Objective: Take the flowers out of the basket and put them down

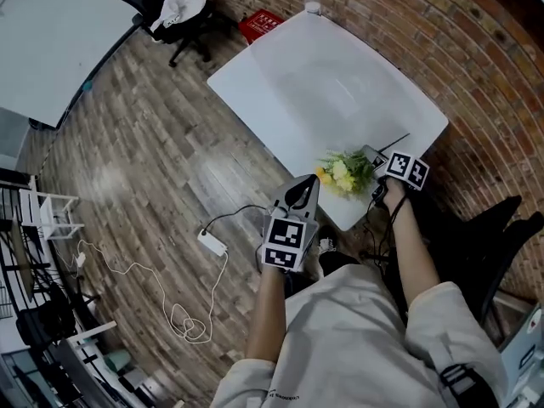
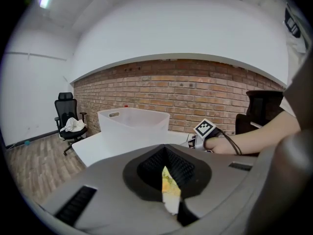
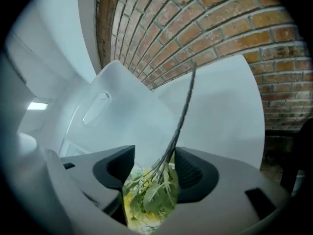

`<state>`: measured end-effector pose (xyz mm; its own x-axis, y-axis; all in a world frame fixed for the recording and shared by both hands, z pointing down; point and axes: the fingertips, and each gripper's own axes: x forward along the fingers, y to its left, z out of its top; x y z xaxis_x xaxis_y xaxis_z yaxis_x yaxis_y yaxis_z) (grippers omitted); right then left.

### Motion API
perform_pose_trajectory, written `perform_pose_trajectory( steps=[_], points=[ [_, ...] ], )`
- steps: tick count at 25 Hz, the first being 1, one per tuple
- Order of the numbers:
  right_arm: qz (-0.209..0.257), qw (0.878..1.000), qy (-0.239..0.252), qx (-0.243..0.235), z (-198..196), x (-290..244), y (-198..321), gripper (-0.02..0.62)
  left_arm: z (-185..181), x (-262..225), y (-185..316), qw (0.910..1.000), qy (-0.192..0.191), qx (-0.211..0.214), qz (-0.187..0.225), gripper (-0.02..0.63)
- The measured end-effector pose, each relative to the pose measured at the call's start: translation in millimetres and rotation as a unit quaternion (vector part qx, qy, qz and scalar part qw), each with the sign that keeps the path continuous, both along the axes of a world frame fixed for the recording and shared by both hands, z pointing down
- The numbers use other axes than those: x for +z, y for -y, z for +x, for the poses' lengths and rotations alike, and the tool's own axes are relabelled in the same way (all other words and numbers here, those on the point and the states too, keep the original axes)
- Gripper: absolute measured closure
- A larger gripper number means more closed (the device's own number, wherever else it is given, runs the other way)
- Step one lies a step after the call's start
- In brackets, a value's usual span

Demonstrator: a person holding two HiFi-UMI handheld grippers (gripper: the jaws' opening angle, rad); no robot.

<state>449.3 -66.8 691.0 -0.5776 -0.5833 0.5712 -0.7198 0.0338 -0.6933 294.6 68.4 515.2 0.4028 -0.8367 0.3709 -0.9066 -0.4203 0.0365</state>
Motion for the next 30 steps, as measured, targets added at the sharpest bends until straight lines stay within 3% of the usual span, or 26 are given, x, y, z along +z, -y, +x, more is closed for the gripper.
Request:
perform_pose_trajectory(
  steps=[2,7,13,19,23,25,30],
  points=[
    [0.017,0.999,-0.045,0.002,1,-5,0,0.270,-1,0,-3,1.0000,0.000,-0.001,0.003,0.588],
    [0.090,0.978,-0.187,0.005,24,-31,-5,0.247,5,-7,-18,0.9999,-0.003,0.001,0.013,0.588],
    [0.233,0.950,-0.207,-0.013,9,-109,-51,0.247,8,-19,-52,0.9995,-0.005,-0.006,0.031,0.588],
    [0.304,0.923,-0.235,-0.040,-6,-155,-145,0.250,19,-26,-127,0.9990,-0.009,-0.015,0.042,0.588],
    [0.312,0.925,-0.215,-0.025,-9,-168,-205,0.333,18,-25,-176,0.9977,-0.021,-0.043,0.048,0.588],
    [0.309,0.926,-0.217,-0.019,-8,-169,-235,0.336,26,-25,-198,0.9970,-0.033,-0.051,0.048,0.588],
    [0.324,0.913,-0.246,-0.019,0,-180,-295,0.382,39,-33,-236,0.9947,-0.053,-0.063,0.062,0.588]
  ],
)
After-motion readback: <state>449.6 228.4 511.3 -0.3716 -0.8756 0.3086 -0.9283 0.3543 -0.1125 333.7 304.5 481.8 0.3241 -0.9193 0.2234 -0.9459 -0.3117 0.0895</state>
